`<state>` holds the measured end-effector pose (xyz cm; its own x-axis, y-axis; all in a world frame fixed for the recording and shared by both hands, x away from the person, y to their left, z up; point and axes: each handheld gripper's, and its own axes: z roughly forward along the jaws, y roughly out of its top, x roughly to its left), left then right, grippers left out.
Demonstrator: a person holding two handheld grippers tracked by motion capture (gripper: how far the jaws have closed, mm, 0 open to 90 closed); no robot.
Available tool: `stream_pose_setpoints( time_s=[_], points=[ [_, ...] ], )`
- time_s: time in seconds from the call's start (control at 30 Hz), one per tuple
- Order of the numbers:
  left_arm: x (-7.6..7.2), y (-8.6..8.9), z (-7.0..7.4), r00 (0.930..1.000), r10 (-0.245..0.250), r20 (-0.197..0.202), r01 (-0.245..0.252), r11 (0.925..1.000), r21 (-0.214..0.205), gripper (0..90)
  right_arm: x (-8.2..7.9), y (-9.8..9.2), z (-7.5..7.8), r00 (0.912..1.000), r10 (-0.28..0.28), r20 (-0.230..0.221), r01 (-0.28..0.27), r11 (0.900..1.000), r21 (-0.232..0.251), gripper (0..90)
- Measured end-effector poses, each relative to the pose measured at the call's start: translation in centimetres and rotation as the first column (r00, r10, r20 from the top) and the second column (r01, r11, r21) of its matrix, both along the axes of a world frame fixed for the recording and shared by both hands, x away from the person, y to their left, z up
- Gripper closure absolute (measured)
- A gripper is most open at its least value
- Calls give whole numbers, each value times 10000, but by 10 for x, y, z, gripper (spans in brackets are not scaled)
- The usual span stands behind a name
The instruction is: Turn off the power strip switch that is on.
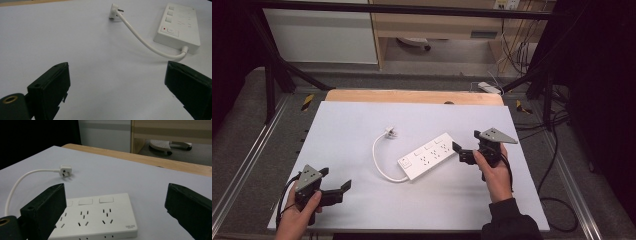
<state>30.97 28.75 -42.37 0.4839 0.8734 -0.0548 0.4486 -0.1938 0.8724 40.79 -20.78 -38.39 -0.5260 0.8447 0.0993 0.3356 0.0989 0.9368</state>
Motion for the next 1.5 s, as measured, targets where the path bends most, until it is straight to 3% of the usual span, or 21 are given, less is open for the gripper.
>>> stream_pose_setpoints(
  time_s=[0.73, 1.5],
  points=[
    [0, 1, 1, 10000, 2, 5, -2, 10000, 9, 62, -32, -54, 1, 9956, -841, 425, 823, 9957, 421, 33],
    [0, 0, 1, 10000, 3, -2, -3, 10000, 14, 61, -51, -86, -13, 9897, -1371, 415, 1347, 9893, 562, 29]
  ],
)
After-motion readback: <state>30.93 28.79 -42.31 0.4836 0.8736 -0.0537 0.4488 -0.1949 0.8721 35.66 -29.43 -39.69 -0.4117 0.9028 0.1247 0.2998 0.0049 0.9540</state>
